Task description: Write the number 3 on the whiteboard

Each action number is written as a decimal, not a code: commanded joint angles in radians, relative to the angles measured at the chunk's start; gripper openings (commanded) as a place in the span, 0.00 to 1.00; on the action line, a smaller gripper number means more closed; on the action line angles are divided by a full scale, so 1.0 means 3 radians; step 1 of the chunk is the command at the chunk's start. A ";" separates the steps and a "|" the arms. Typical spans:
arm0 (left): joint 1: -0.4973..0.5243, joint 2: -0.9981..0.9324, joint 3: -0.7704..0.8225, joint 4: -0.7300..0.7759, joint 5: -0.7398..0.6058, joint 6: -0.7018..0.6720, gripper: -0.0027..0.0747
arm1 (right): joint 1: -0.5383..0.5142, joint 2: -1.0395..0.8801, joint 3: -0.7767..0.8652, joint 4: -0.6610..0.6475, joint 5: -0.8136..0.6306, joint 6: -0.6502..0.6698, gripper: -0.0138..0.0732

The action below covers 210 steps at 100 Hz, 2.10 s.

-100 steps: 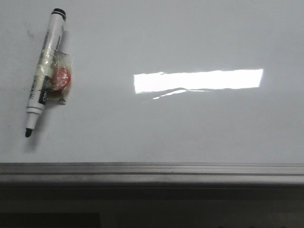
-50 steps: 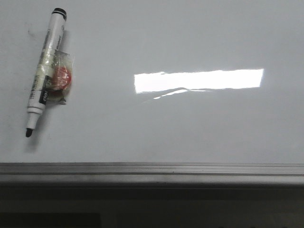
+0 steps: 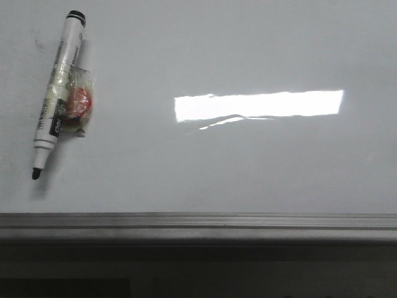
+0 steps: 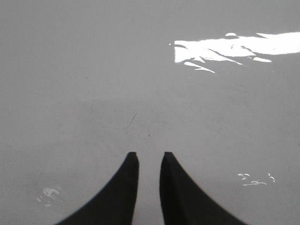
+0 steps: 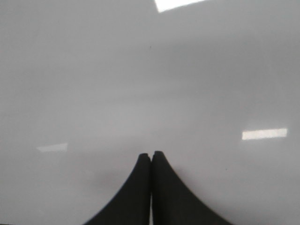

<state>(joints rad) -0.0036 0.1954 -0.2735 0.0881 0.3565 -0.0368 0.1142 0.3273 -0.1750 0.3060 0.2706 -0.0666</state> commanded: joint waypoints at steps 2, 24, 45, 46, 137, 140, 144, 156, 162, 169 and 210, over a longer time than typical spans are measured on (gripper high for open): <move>-0.0009 0.0088 -0.0063 0.0018 -0.0440 -0.0005 0.50 | -0.0021 0.0057 -0.0126 0.0023 -0.0360 -0.0004 0.08; -0.0064 0.0102 0.0030 -0.0054 -0.0913 -0.0005 0.57 | -0.0021 0.0057 -0.0126 0.0023 -0.0374 -0.0004 0.08; -0.0633 0.0102 0.0030 -0.0061 -0.1033 -0.0005 0.57 | -0.0021 0.0057 -0.0126 0.0023 -0.0374 -0.0004 0.08; -0.0660 0.0102 0.0030 -0.0061 -0.1033 -0.0005 0.57 | -0.0021 0.0057 -0.0126 0.0023 -0.0374 -0.0004 0.08; -0.2449 0.2114 0.0030 -0.0600 -0.2292 -0.0132 0.54 | -0.0021 0.0057 -0.0126 0.0023 -0.0374 -0.0004 0.08; -0.2478 0.2169 0.0030 -0.0600 -0.2313 -0.0132 0.54 | -0.0021 0.0057 -0.0126 0.0023 -0.0374 -0.0004 0.08; -0.2517 0.2229 0.0030 -0.0600 -0.2338 -0.0132 0.54 | -0.0021 0.0057 -0.0126 0.0023 -0.0374 -0.0004 0.08; -0.2651 0.2387 0.0030 -0.0613 -0.2487 -0.0132 0.54 | -0.0021 0.0057 -0.0126 0.0023 -0.0381 -0.0004 0.08; -0.2696 0.2487 0.0030 -0.0693 -0.2539 -0.0132 0.54 | -0.0021 0.0057 -0.0126 0.0023 -0.0394 -0.0004 0.08; -0.2698 0.2592 0.0030 -0.0862 -0.2556 -0.0132 0.54 | -0.0021 0.0057 -0.0126 0.0023 -0.0399 -0.0004 0.08; -0.2698 0.2878 0.0030 -0.1097 -0.2561 -0.0124 0.01 | 0.0150 0.0057 -0.0133 0.0023 -0.0318 -0.0004 0.08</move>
<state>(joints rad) -0.8121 1.0504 -0.2445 -0.2139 -0.3984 -0.0659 0.1271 0.3273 -0.1750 0.3060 0.2393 -0.0666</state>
